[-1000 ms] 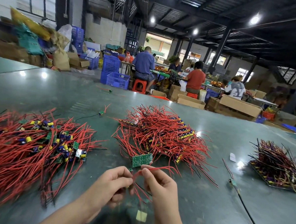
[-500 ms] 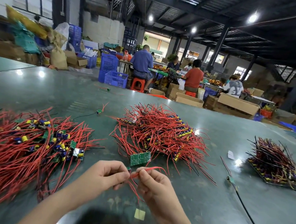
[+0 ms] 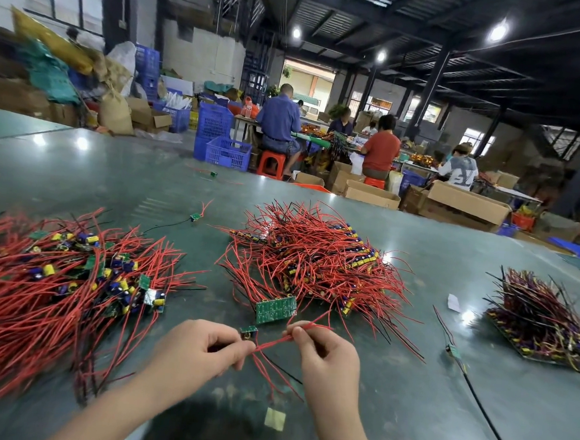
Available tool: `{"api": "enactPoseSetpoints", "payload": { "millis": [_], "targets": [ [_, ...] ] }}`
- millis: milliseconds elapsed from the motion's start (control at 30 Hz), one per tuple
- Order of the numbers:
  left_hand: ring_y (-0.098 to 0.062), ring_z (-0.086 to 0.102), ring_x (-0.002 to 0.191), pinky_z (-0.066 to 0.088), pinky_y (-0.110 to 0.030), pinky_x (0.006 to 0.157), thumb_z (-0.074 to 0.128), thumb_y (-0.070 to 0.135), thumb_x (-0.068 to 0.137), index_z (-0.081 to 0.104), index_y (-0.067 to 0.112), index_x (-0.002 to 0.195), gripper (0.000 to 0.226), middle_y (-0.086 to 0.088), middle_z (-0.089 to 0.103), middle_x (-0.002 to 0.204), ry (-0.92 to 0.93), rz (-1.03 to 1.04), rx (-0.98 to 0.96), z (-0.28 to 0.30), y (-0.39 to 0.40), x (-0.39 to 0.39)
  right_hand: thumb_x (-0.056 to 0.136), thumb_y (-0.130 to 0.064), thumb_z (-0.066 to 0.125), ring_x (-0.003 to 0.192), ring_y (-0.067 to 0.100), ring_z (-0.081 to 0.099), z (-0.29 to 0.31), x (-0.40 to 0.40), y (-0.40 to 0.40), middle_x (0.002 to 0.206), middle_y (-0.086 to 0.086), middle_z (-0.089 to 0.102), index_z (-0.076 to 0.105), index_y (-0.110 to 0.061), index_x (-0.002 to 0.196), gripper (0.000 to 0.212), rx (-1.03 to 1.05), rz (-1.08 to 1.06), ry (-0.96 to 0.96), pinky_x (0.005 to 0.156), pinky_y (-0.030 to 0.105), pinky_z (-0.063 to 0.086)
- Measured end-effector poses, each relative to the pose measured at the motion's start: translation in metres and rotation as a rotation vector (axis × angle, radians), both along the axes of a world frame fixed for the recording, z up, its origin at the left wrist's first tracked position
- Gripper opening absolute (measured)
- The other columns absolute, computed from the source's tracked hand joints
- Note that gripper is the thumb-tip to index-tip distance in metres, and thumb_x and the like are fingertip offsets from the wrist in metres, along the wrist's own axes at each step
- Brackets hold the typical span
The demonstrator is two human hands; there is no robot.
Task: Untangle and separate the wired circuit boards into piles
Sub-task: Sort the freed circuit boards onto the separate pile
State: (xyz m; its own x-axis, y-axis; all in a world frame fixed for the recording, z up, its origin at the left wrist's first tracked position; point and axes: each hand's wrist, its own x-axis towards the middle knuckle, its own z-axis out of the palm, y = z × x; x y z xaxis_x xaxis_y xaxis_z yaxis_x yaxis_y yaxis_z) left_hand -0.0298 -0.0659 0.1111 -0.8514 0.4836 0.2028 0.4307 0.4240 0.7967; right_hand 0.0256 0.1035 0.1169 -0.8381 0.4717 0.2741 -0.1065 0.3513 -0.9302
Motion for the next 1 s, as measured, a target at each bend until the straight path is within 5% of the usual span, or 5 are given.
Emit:
{"api": "enactPoseSetpoints", "payload": {
  "millis": [233, 433, 667, 900, 1000],
  "targets": [
    [-0.003, 0.048, 0.049, 0.032, -0.022, 0.053, 0.058, 0.052, 0.083, 0.061, 0.036, 0.061, 0.028, 0.013, 0.051, 0.047, 0.103, 0.059, -0.129, 0.002, -0.002, 0.003, 0.09, -0.003, 0.056, 0.044, 0.002, 0.039, -0.004, -0.002, 0.007, 0.054, -0.008, 0.057, 0.071, -0.01, 0.075, 0.022, -0.334, -0.052, 0.026, 0.045, 0.013, 0.033],
    [-0.002, 0.049, 0.052, 0.026, -0.018, 0.047, 0.053, 0.056, 0.084, 0.059, 0.037, 0.065, 0.028, 0.014, 0.05, 0.047, 0.169, 0.084, -0.172, 0.001, -0.003, 0.003, 0.084, -0.002, 0.064, 0.046, 0.002, 0.039, -0.006, -0.001, 0.005, 0.054, -0.009, 0.06, 0.068, -0.024, 0.064, 0.03, 0.016, -0.171, 0.091, 0.045, 0.011, 0.03],
    [-0.003, 0.047, 0.05, 0.029, -0.018, 0.049, 0.056, 0.055, 0.083, 0.06, 0.04, 0.063, 0.024, 0.012, 0.047, 0.045, 0.175, 0.081, -0.123, -0.001, -0.005, -0.001, 0.085, -0.008, 0.066, 0.053, -0.003, 0.052, -0.003, -0.001, 0.01, 0.07, -0.008, 0.072, 0.076, -0.02, 0.072, 0.02, -0.348, -0.13, 0.094, 0.058, 0.014, 0.043],
    [-0.003, 0.047, 0.049, 0.029, -0.018, 0.048, 0.055, 0.056, 0.082, 0.06, 0.042, 0.064, 0.024, 0.012, 0.048, 0.045, 0.192, 0.078, -0.138, -0.003, -0.006, -0.003, 0.078, -0.009, 0.073, 0.049, -0.001, 0.048, -0.004, 0.0, 0.011, 0.061, -0.009, 0.068, 0.073, -0.029, 0.066, 0.023, -0.099, -0.265, 0.104, 0.051, 0.007, 0.039],
    [-0.005, 0.045, 0.048, 0.025, -0.019, 0.048, 0.056, 0.055, 0.083, 0.06, 0.039, 0.064, 0.024, 0.01, 0.049, 0.046, 0.184, 0.085, -0.136, -0.002, -0.008, -0.005, 0.079, -0.009, 0.073, 0.051, -0.003, 0.051, -0.003, 0.0, 0.012, 0.062, -0.008, 0.069, 0.075, -0.026, 0.067, 0.021, -0.187, -0.204, 0.101, 0.053, 0.008, 0.04]
  ]
}}
